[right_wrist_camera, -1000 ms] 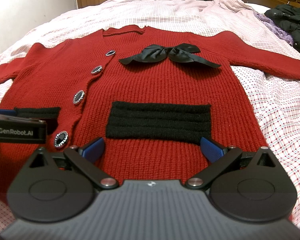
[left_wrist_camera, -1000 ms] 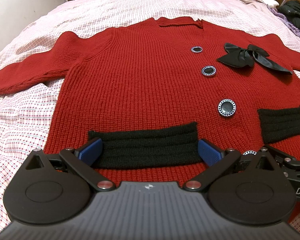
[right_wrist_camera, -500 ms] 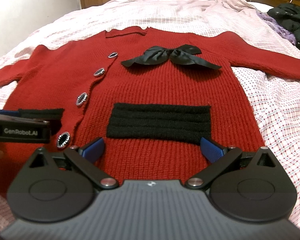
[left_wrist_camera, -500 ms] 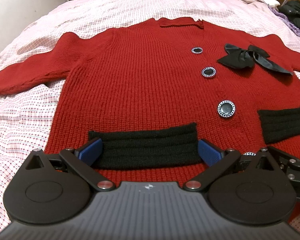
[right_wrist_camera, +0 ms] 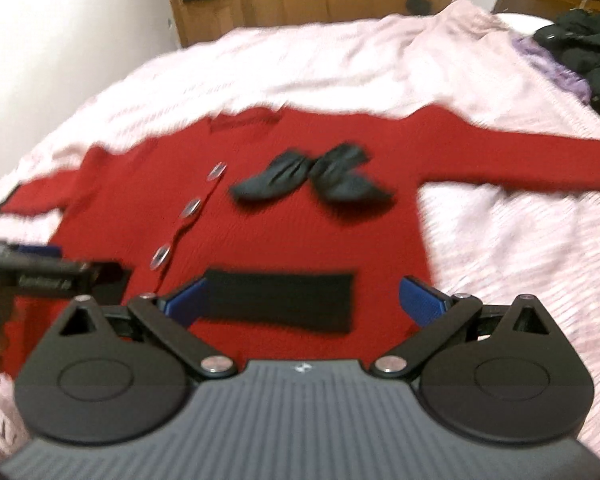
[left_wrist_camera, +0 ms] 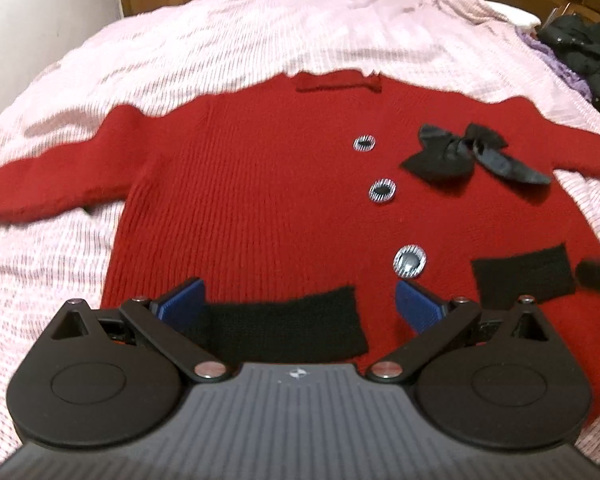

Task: Fold small clothes
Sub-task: 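Grasp the black-cuffed red sleeve near its cuff with the right gripper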

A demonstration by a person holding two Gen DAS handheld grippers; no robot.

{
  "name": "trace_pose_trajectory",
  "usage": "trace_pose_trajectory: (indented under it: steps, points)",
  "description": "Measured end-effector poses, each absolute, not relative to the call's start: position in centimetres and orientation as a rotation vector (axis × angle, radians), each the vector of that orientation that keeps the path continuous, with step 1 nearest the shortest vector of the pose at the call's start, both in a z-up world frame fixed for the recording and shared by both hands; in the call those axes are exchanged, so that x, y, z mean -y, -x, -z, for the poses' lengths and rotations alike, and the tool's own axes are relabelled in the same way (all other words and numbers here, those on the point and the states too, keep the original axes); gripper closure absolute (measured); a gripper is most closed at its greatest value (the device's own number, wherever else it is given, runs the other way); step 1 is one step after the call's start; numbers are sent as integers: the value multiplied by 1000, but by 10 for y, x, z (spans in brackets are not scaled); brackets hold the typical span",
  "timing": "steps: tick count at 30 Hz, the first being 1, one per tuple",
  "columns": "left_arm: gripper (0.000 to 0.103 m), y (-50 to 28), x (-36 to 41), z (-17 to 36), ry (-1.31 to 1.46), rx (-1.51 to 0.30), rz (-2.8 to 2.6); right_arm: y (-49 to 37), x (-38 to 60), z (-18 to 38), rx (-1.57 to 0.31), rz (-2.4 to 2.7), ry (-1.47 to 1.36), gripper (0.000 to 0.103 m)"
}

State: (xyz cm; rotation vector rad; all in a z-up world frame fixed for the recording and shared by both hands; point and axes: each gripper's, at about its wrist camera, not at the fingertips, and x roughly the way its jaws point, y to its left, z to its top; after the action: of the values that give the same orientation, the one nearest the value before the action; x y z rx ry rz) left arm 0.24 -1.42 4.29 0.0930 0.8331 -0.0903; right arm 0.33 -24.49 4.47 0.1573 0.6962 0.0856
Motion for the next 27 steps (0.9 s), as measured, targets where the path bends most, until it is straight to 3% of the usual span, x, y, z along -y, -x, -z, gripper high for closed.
trace_pose_trajectory:
  steps: [7, 27]
  points:
    - [0, -19, 27, -47, -67, -894, 111, -35, 332, -48, -659, 82, -279, 0]
    - [0, -54, 71, -7, -151, -969, 81, -119, 495, 20, -587, 435, -602, 0]
